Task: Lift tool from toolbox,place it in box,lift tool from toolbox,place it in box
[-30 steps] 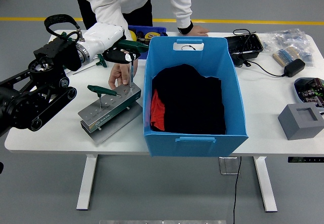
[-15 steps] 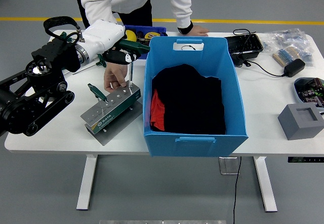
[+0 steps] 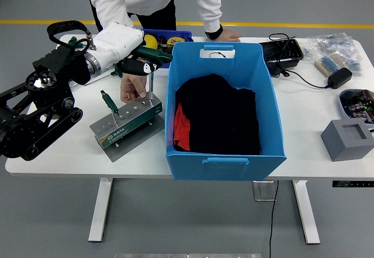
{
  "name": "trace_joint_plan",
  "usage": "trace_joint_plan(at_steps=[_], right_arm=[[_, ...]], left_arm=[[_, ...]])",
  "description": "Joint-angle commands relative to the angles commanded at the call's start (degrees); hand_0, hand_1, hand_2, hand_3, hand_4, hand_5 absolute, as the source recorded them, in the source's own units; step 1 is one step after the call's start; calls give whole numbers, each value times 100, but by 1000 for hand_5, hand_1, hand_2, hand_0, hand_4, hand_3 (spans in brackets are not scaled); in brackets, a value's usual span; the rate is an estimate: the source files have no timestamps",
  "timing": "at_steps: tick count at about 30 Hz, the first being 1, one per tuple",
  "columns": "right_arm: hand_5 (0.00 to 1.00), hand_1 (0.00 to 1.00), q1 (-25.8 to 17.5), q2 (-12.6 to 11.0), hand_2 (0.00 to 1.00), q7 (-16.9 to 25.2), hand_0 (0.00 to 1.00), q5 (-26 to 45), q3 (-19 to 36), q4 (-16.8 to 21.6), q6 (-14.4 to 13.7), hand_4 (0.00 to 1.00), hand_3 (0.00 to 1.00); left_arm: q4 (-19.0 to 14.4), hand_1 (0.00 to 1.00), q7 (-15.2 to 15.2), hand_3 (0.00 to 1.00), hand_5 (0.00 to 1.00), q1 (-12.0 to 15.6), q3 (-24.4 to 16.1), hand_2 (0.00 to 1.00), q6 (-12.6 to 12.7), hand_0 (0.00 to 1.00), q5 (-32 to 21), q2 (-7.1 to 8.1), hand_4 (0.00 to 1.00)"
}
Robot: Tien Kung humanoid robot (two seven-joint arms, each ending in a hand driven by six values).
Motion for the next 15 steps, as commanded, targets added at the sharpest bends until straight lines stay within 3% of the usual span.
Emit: trace_joint_plan(at_steps=[9,15], right_arm=[[674,673,1,1,722,-1,675,11,-13,0,0,788,562],[673,673,-2,4,722,-8,675,-8,-4,0,-2,788,563]], left_arm=[[-157,2,111,38,589,-168,-127,2,-187,41,-195,41,680],[-384,2,211,39,591,-354,-119,2,-330,41,-318,145,682]])
